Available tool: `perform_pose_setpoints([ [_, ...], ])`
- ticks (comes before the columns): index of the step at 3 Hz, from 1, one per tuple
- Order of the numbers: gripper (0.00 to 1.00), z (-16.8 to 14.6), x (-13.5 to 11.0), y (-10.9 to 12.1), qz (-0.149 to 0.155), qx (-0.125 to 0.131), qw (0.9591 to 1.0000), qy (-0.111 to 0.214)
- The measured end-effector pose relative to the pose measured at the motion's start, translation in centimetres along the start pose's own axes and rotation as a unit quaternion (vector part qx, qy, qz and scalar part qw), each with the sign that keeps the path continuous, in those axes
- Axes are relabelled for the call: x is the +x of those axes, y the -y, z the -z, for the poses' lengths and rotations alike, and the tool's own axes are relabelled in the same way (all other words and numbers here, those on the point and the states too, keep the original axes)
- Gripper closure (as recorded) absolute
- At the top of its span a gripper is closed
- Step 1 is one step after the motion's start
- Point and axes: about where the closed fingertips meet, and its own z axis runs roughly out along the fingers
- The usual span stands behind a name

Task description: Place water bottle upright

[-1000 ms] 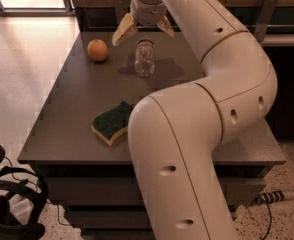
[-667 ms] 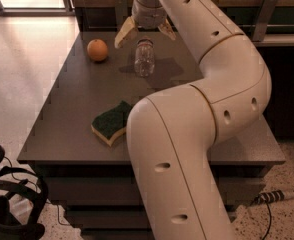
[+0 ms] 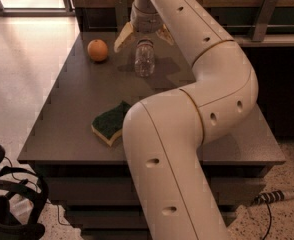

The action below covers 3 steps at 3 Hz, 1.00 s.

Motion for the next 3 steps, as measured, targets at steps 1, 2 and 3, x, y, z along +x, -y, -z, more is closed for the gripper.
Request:
perform_pose_setpoints([
  [1, 0.00, -0.8, 0.0, 0.0, -0.003, 0.000, 1.0000, -0.006],
  [2, 0.02, -1.8, 0.2, 0.2, -0.007, 0.003, 0.9998, -0.017],
  [3, 0.32, -2.3, 0.3, 0.4, -0.009, 0.004, 0.9997, -0.023],
])
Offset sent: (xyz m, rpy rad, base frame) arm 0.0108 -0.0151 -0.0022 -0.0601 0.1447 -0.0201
